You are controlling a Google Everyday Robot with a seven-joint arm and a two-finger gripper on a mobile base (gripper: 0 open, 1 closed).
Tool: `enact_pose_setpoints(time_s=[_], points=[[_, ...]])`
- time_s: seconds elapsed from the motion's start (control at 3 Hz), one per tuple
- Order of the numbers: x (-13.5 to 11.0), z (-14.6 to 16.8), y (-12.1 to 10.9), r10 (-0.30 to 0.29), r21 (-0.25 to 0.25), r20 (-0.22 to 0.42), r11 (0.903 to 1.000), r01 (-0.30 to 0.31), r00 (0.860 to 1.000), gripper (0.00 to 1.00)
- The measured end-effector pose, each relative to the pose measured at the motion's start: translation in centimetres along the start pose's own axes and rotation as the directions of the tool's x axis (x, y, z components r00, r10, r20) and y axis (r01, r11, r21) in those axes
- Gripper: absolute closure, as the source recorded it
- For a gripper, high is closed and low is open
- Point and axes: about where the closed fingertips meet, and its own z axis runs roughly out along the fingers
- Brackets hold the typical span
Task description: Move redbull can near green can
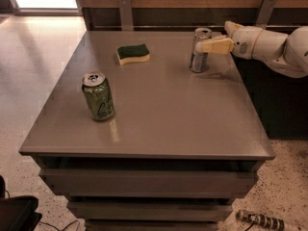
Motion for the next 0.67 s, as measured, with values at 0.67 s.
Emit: enact_pose_setpoints(time_s=[0.67], points=[[0.4, 1.8, 3.3, -0.013, -0.089, 0.026, 0.9959, 0.015, 1.000, 0.16]])
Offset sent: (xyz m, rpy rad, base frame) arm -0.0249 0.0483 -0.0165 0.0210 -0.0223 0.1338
